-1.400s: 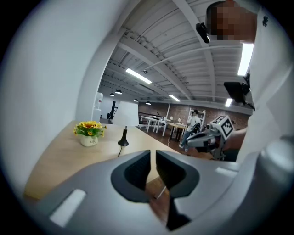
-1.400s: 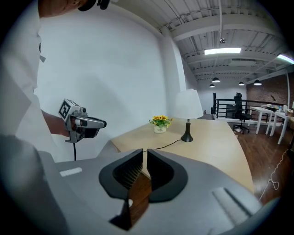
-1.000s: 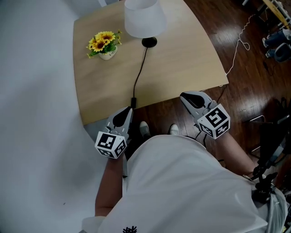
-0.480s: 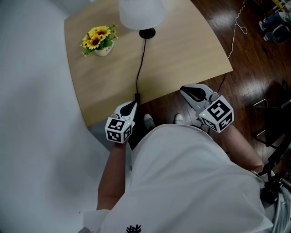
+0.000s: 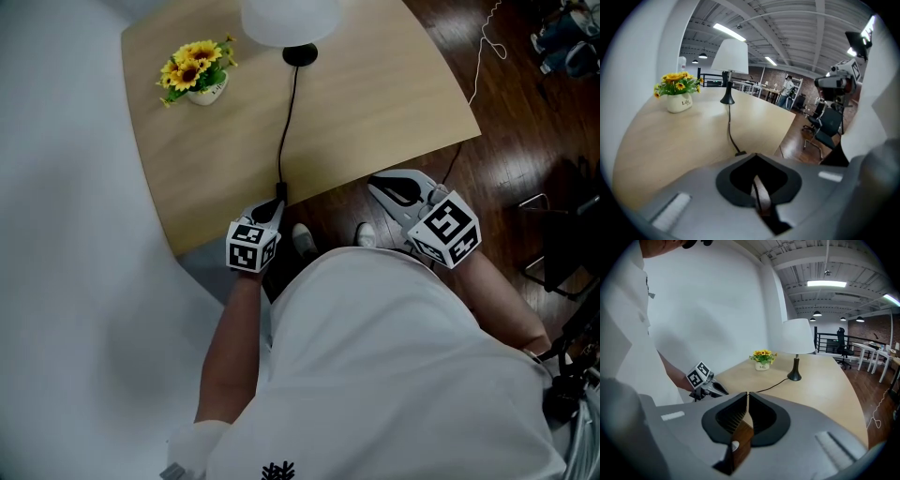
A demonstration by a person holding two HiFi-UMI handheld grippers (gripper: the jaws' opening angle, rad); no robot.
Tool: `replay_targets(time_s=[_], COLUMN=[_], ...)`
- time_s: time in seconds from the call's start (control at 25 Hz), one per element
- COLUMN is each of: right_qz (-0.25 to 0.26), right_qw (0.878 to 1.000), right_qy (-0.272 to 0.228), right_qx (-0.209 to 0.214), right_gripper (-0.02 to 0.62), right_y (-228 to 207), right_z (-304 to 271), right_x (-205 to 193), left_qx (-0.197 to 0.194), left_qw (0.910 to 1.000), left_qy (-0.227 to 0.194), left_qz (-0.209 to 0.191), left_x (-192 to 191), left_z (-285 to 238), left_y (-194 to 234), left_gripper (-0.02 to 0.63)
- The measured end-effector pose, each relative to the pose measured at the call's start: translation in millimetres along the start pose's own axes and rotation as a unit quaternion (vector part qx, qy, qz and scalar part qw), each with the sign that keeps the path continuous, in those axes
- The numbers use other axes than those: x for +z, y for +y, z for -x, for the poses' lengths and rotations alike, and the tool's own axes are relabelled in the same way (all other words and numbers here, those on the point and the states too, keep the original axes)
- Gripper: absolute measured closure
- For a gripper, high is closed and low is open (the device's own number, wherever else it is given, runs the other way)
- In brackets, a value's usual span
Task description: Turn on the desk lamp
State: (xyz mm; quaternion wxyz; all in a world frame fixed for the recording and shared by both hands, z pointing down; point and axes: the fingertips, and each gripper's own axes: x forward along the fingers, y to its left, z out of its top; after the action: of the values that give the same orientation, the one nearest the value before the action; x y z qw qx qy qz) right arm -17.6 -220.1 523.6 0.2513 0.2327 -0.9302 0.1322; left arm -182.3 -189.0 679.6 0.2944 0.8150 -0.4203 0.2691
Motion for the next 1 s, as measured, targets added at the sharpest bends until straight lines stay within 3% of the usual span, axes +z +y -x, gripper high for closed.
replay_targets(time_s=[0.2, 0.52, 0.8, 1.0], right_qz=[0.001, 0.000, -0.003, -0.003], right_qw=[1.000, 1.000, 1.000, 1.000], right_qy=[0.011, 0.023, 0.024, 0.026], right_qx=[0.004, 0.000, -0.004, -0.001], right_gripper=[0.578, 0.578, 0.578, 0.578], right_y=[4.1, 0.2, -4.3, -2.4], right_z=[-1.4, 0.2, 0.8, -1.8], right_x=[-2.5, -7.5, -7.3, -8.9], left_qx=[0.001, 0.004, 0.009, 0.003], left_qw=[0.9999, 0.9993, 0.9994, 0.9998], left_qy=[0.012, 0.036, 0.033, 0.016], left_qz=[0.010, -0.010, -0.012, 0.010], left_x=[-7.1, -10.5, -12.2, -15.4], left_z=[-13.1, -27.5, -29.0, -28.3], left_y=[5.7, 8.6, 7.5, 9.0], left_gripper=[0.588, 0.588, 0.589, 0.589])
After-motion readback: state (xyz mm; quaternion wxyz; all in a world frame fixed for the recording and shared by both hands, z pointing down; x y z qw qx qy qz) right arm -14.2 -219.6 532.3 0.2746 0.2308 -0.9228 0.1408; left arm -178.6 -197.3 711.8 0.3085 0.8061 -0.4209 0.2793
